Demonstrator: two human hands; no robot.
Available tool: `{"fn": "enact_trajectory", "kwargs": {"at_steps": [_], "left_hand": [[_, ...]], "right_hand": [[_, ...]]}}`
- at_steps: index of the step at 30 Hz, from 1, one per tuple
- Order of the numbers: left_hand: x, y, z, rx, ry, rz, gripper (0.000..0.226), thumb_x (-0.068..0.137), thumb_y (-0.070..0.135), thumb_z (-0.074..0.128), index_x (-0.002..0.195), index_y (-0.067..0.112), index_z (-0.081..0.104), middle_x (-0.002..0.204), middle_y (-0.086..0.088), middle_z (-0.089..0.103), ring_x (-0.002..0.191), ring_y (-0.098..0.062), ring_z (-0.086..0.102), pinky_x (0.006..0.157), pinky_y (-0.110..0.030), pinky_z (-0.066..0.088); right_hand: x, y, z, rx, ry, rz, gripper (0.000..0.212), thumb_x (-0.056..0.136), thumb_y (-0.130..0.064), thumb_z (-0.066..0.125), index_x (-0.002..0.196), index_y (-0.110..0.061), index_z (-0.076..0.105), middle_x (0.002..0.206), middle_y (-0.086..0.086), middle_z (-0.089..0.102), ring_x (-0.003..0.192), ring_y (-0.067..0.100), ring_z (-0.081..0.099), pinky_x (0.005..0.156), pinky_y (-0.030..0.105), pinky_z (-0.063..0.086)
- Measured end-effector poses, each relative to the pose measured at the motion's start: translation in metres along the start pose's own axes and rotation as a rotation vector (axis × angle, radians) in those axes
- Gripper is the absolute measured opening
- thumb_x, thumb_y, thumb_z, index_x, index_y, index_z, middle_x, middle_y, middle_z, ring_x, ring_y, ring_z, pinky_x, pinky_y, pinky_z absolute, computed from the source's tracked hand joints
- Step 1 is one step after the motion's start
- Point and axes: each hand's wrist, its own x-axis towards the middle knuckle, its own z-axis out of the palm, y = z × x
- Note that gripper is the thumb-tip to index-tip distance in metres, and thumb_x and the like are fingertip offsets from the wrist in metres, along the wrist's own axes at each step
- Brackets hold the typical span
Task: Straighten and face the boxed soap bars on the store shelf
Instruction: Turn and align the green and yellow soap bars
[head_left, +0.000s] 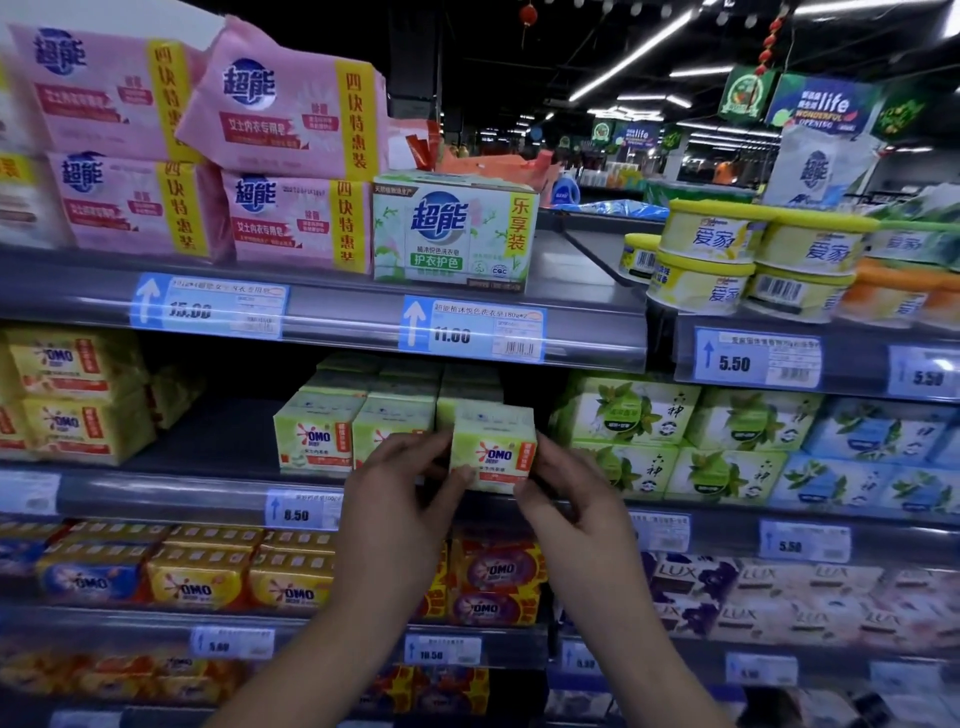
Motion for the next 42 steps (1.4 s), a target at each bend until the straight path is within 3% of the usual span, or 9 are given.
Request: {"fn": "enact_trajectory", "kwargs": {"at_steps": [3, 12, 15, 20, 22, 25, 29, 34, 42], "left_hand": [[-0.001, 0.002, 0.002, 0.021, -0.021, 0.017, 0.045, 0.094, 0.023, 0.073, 0.138, 0.023, 0.065, 0.117, 0.003, 0.072, 0.099, -0.008, 0.067, 0.089, -0.032, 0.059], [0.000, 0.002, 0.003, 0.017, -0.060, -0.003, 0.046, 0.096, 0.020, 0.069, 0.141, 0.027, 0.062, 0.124, 0.009, 0.073, 0.110, -0.003, 0.064, 0.092, -0.028, 0.058], [-0.002, 0.001, 0.004, -0.001, -0.076, -0.013, 0.050, 0.095, 0.019, 0.069, 0.144, 0.028, 0.059, 0.129, 0.012, 0.070, 0.112, 0.003, 0.060, 0.092, -0.017, 0.053], [0.001, -0.002, 0.002, -0.021, -0.115, -0.019, 0.053, 0.095, 0.016, 0.069, 0.145, 0.028, 0.057, 0.131, 0.016, 0.068, 0.109, 0.012, 0.054, 0.085, 0.006, 0.039], [0.000, -0.005, 0.001, -0.027, -0.144, -0.013, 0.055, 0.095, 0.015, 0.069, 0.147, 0.028, 0.055, 0.135, 0.016, 0.066, 0.115, 0.010, 0.054, 0.089, 0.006, 0.037], [-0.007, -0.009, -0.001, -0.068, -0.179, -0.019, 0.057, 0.095, 0.017, 0.069, 0.148, 0.030, 0.053, 0.138, 0.017, 0.063, 0.124, 0.007, 0.053, 0.097, 0.000, 0.037], [-0.009, -0.020, -0.020, -0.066, -0.024, -0.015, 0.047, 0.091, 0.014, 0.071, 0.132, 0.035, 0.065, 0.120, 0.022, 0.068, 0.110, 0.007, 0.061, 0.093, -0.024, 0.056], [0.010, -0.049, -0.058, 0.300, 0.177, 0.116, 0.049, 0.085, 0.019, 0.077, 0.132, 0.025, 0.064, 0.122, 0.002, 0.054, 0.108, -0.018, 0.047, 0.084, -0.037, 0.049], [0.033, -0.069, -0.065, 0.539, -0.030, 0.247, 0.063, 0.076, 0.040, 0.086, 0.133, 0.020, 0.067, 0.143, -0.013, 0.057, 0.140, -0.039, 0.043, 0.112, -0.060, 0.040]], "right_hand": [[0.000, 0.004, 0.005, 0.028, -0.029, 0.045, 0.054, 0.102, -0.009, 0.060, 0.131, -0.054, 0.055, 0.142, -0.018, 0.054, 0.110, -0.029, 0.051, 0.097, 0.000, 0.044], [0.000, 0.013, 0.010, 0.067, -0.067, 0.091, 0.058, 0.102, -0.014, 0.062, 0.145, -0.047, 0.045, 0.134, -0.038, 0.050, 0.105, -0.034, 0.048, 0.096, 0.002, 0.044], [-0.001, 0.015, 0.010, 0.071, -0.081, 0.101, 0.057, 0.101, -0.014, 0.063, 0.139, -0.052, 0.043, 0.135, -0.037, 0.049, 0.108, -0.029, 0.048, 0.084, -0.001, 0.043], [-0.002, 0.015, 0.010, 0.058, -0.123, 0.096, 0.061, 0.101, -0.013, 0.064, 0.126, -0.064, 0.043, 0.128, -0.050, 0.048, 0.122, -0.021, 0.045, 0.108, 0.017, 0.038], [-0.002, 0.014, 0.011, 0.077, -0.148, 0.115, 0.059, 0.102, -0.013, 0.063, 0.127, -0.062, 0.041, 0.140, -0.038, 0.045, 0.129, -0.009, 0.045, 0.112, 0.026, 0.039], [-0.004, 0.014, 0.013, 0.087, -0.110, 0.130, 0.055, 0.102, -0.011, 0.061, 0.126, -0.058, 0.044, 0.137, -0.034, 0.045, 0.133, 0.001, 0.046, 0.112, 0.030, 0.041], [-0.009, 0.012, 0.016, -0.023, 0.048, 0.021, 0.051, 0.100, -0.012, 0.062, 0.133, -0.048, 0.050, 0.137, -0.030, 0.051, 0.122, -0.002, 0.058, 0.089, 0.017, 0.049], [-0.006, -0.002, 0.044, -0.141, -0.003, -0.051, 0.043, 0.095, -0.014, 0.063, 0.123, -0.047, 0.056, 0.110, -0.023, 0.064, 0.098, -0.007, 0.066, 0.069, 0.016, 0.055], [0.005, -0.009, 0.095, -0.202, -0.156, 0.203, 0.084, 0.100, -0.024, 0.064, 0.164, -0.038, 0.010, 0.100, -0.023, 0.062, 0.085, -0.008, 0.059, 0.060, -0.001, 0.044]]}}
